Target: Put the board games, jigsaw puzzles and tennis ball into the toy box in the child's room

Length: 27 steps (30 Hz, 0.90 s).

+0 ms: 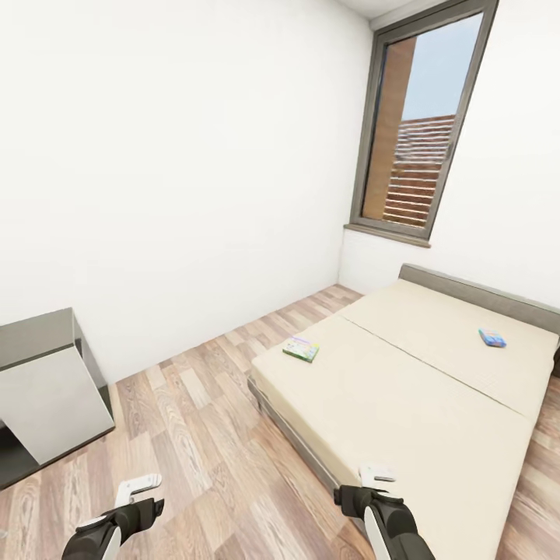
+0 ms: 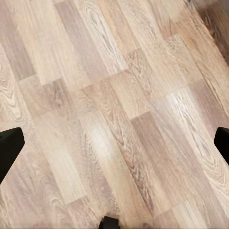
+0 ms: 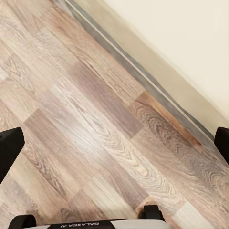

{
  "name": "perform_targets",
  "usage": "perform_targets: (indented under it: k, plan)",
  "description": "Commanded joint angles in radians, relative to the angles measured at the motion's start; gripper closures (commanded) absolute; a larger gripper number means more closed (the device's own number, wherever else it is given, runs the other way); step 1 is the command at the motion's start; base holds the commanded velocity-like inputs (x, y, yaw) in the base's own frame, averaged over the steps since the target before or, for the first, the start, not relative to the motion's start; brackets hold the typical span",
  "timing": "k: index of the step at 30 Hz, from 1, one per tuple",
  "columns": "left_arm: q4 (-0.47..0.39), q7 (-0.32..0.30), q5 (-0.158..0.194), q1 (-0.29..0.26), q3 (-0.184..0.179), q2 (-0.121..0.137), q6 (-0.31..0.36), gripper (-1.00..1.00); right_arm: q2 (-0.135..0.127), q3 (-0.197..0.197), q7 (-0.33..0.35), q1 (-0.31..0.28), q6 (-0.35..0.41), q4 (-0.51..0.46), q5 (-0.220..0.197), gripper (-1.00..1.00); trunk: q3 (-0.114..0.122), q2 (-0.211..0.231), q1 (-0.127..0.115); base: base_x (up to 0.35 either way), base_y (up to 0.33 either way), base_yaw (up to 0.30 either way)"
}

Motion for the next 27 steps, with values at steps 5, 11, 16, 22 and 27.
perform_targets:
  k: [5,11,16,22,27]
  plan:
    - [-0.001,-0.003,0.000,-0.001,0.002,0.000,0.006,-1.00,0.001,-0.002,-0.003,-0.001,0.003,-0.001,-0.002,-1.00,-0.003,-0.002,0.001,0.000,0.000,0.013]
    - [-0.001,-0.002,0.000,-0.001,0.002,0.000,0.006,-1.00,0.001,-0.002,-0.003,-0.001,0.003,-0.002,-0.003,-1.00,-0.003,-0.002,0.001,0.000,-0.006,0.002]
    - [-0.001,-0.002,0.000,-0.001,0.002,0.000,0.006,-1.00,0.001,-0.002,-0.003,0.000,0.003,-0.002,-0.003,-1.00,-0.003,-0.002,0.001,0.000,-0.113,0.001]
    - [-0.001,-0.002,0.000,-0.001,0.002,0.000,0.006,-1.00,0.001,-0.001,-0.003,-0.001,0.005,-0.001,-0.002,-1.00,-0.004,-0.002,0.001,0.000,-0.242,0.105]
    - [-0.001,-0.003,0.000,-0.001,0.002,0.000,0.006,-1.00,0.001,-0.001,-0.003,0.000,0.007,-0.001,-0.002,-1.00,-0.007,-0.002,0.001,0.000,-0.161,0.216]
